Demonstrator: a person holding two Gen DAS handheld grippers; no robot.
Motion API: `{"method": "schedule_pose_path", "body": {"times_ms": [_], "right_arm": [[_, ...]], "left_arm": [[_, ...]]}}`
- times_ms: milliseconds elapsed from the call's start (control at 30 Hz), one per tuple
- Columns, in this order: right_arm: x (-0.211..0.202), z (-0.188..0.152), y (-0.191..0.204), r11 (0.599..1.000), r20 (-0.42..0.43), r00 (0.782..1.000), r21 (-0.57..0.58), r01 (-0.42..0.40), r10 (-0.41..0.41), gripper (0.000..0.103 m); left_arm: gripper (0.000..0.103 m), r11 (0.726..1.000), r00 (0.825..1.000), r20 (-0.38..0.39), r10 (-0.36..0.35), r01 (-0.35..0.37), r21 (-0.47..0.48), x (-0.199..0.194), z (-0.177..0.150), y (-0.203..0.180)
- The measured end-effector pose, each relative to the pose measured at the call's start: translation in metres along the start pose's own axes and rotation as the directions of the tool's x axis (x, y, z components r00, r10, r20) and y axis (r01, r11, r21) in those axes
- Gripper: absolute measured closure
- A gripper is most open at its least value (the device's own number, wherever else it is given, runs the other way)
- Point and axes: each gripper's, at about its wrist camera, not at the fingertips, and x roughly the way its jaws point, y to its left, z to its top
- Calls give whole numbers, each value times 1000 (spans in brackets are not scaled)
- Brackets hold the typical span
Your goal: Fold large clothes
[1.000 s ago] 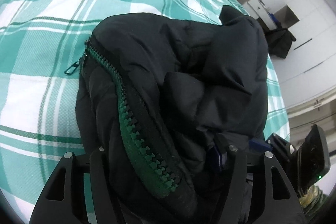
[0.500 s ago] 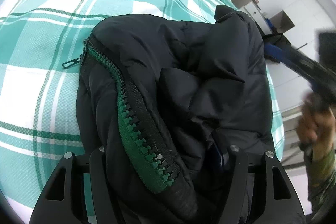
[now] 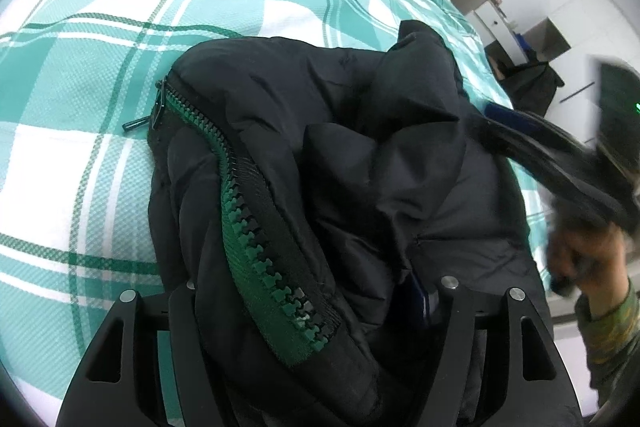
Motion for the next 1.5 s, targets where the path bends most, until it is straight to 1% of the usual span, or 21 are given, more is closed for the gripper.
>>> {"method": "schedule_pose_path", "body": {"times_ms": [167,233,333,400,433,500,567,700,833,900,967,1000,1033,1067,1100,1167,1233,1300,1367,1433,1500], "right_arm": [[-93,-75,60,983,118,986,-148,-104,122,37],[-113,-111,70,986,150,982,-138,-92,113,39],[-115,-144,70,997,191,982,-70,6,8,39],[-96,-149,56,999,151,988,41,-12,5,38],[-77,-150,49,995,76,996,90,-45,38,38],[-54,-152,52,997,18,1000,69,-19,18,37],[-43,-153,60,1000,5,1000,15,27,-27,37],[-25,-153,58,999,-1,999,0,43,-43,36],[-46,-151,60,999,13,999,-3,35,-35,36],[-69,-151,56,1000,14,1000,9,-9,9,35],[-107,-156,48,999,94,995,37,-37,33,31],[-123,-159,43,999,129,991,47,-25,18,21],[-136,-162,38,998,156,988,58,-7,-2,15],[-148,-165,32,997,177,984,72,11,-24,15],[-157,-168,25,996,195,980,88,29,-45,15],[-168,-174,12,989,192,976,124,82,-105,15],[-167,-178,1,981,172,974,149,125,-150,15],[-164,-183,-6,975,160,972,172,142,-169,15],[-157,-186,-12,973,146,980,205,102,-133,15],[-150,-188,-11,972,142,986,228,52,-86,15],[-148,-185,-6,975,148,988,224,18,-52,15]], "left_arm": [[34,1000,1000,7,-21,21,-13,1,-2,6],[34,1000,1000,13,-13,13,-12,-1,-3,4],[33,1000,1000,19,-5,5,-10,-1,-5,4],[33,1000,1000,21,-5,6,-13,-1,-7,3],[32,1000,1000,21,-10,10,-12,0,-7,3],[31,1000,1000,27,-5,5,-2,0,-10,-2],[31,1000,999,34,2,-2,1,1,-12,-4],[29,1000,999,43,-4,5,-23,5,-11,-4],[28,999,998,65,23,-21,-29,-10,-13,-13],[28,999,994,109,-3,8,-42,-32,-20,-16],[13,997,985,165,-44,53,-53,-57,-28,-16],[1,997,979,202,-38,51,-60,-69,-32,-14],[0,998,960,279,1,18,-65,-86,-39,-12],[0,998,944,328,47,-28,-62,-98,-45,-9],[0,995,936,339,94,-79,-59,-105,-48,-7],[0,977,935,282,215,-210,-46,-113,-53,2],[1,958,934,213,287,-278,-73,-118,-56,13],[2,971,950,223,219,-190,-144,-128,-56,25],[4,980,969,245,37,13,-200,-134,-51,40],[3,970,960,261,-97,150,-191,-132,-45,38],[3,968,956,233,-180,214,-132,-119,-31,24]]}}
